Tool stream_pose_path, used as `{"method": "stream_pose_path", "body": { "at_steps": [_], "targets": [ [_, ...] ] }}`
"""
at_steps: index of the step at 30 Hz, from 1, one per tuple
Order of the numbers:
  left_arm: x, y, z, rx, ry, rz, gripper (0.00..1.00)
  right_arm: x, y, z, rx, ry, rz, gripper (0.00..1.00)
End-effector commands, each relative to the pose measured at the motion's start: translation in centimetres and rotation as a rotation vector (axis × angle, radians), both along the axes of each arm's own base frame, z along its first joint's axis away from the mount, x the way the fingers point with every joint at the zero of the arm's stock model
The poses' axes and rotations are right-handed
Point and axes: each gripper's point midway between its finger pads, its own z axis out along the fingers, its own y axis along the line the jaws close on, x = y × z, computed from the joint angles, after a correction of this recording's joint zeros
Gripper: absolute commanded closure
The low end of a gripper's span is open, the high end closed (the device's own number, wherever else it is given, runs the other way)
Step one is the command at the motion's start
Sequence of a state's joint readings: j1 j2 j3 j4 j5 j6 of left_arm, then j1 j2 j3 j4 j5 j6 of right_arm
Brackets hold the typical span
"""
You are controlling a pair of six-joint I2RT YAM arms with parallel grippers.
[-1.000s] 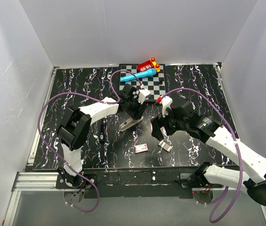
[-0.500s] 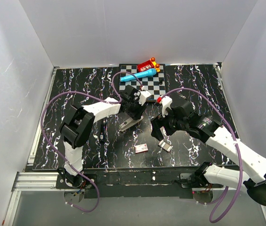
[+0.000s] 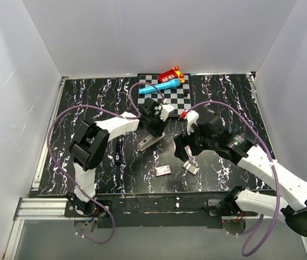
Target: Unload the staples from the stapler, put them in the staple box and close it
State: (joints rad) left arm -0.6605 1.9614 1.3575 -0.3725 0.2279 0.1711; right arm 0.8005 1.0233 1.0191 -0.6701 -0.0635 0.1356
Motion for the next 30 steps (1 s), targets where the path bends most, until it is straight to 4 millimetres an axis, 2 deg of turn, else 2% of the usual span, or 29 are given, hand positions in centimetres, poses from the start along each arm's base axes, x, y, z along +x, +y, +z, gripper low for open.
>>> {"method": "stream_pose_path", "body": {
  "at_steps": [1,3,8,13,18,25,30],
  "targets": [
    [0.4,-1.9,5.9,-0.141,-0.033,0.003,1.0,0.7,0.4,1.7,0.047,-0.061,-0.01,0.02],
    [-0.2,-2.2,7.0,-0.164,-0.035,-0.041,1.0,1.0,0.1,2.3,0.055,-0.094,-0.031,0.02],
    [-0.9,-2.2,11.2,-0.246,-0.117,-0.068,1.0,2.3,-1.0,3.8,0.058,-0.161,-0.12,0.02],
    [-2.3,-2.1,15.5,-0.331,-0.171,-0.1,1.0,1.7,-0.7,5.2,0.011,-0.112,-0.073,0.02],
    [-3.0,-1.1,19.7,-0.407,-0.236,-0.04,1.0,1.7,-0.2,7.0,0.063,-0.15,-0.053,0.02],
    [-4.5,0.9,24.9,-0.539,-0.336,0.055,1.0,2.2,-1.4,9.2,0.036,-0.196,-0.088,0.02],
    [-6.3,2.0,26.8,-0.621,-0.333,0.096,1.0,1.8,-1.4,11.2,0.056,-0.218,-0.061,0.02]
  ]
}}
